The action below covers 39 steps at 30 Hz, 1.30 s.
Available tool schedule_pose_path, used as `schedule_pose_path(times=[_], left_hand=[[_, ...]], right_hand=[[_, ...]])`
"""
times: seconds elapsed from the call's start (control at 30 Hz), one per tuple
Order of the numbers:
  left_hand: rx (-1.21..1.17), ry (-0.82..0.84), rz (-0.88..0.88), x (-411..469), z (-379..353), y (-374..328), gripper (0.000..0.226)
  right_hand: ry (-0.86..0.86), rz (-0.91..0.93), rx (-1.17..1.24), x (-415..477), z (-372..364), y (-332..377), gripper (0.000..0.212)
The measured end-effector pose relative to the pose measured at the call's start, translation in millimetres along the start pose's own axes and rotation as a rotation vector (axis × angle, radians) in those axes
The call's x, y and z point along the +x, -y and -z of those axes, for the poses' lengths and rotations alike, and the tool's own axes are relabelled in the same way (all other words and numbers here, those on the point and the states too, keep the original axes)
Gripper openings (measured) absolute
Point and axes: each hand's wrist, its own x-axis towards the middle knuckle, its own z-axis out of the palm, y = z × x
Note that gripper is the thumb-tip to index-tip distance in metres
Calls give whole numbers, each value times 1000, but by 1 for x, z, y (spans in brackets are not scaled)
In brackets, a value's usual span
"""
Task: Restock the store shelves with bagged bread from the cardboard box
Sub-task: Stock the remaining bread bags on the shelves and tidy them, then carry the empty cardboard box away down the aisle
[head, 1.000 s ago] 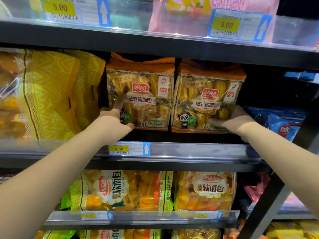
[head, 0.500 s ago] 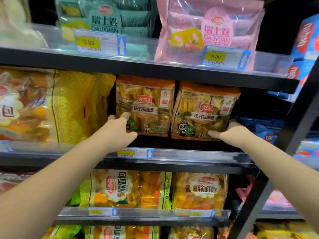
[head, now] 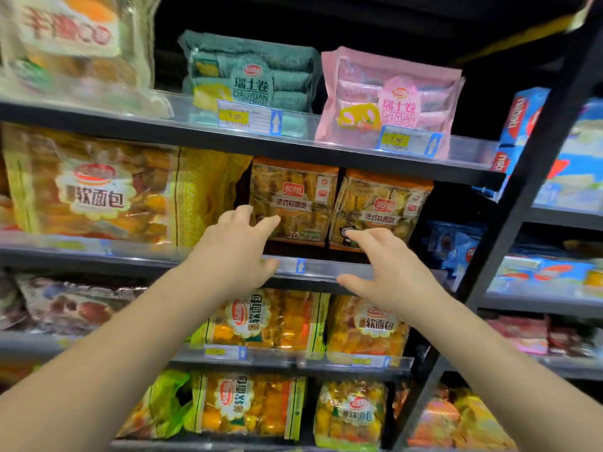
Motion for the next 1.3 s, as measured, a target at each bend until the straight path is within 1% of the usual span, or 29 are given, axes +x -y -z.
schedule_pose_path(times=[0.1,0.2,0.3,0.47,0.63,0.77,0.87,1.13,1.23,1.3], left_hand=[[50,39,-29,-39,6,5,77],[94,68,-52,-82,2,14,76],[73,117,-25,-125,-5,27,73],[26,245,53,-183,-18,50,75],[4,265,75,-216,-21,68,77],[-13,273,81,-232,-36,75,77],[-43,309,129,-233,-59,83,77],[-98,475,185,-211,-155,99,77],[-109,562,228,-202,-193,109,80],[-111,590,224,-199,-216,119,83]], right_hand=[[-3,89,-17,-31,2,35,76],[33,123,-64,-64,-7,67,77],[68,160,-71,-95,-23,94,75],[134,137,3,-141,-45,130,72],[123,111,76,-171,-56,151,68],[157,72,84,-181,-72,157,70],[219,44,120,-182,-96,153,70],[355,-42,154,-163,-186,125,69],[442,-60,134,-154,-221,111,67],[461,-76,134,-150,-242,100,68]])
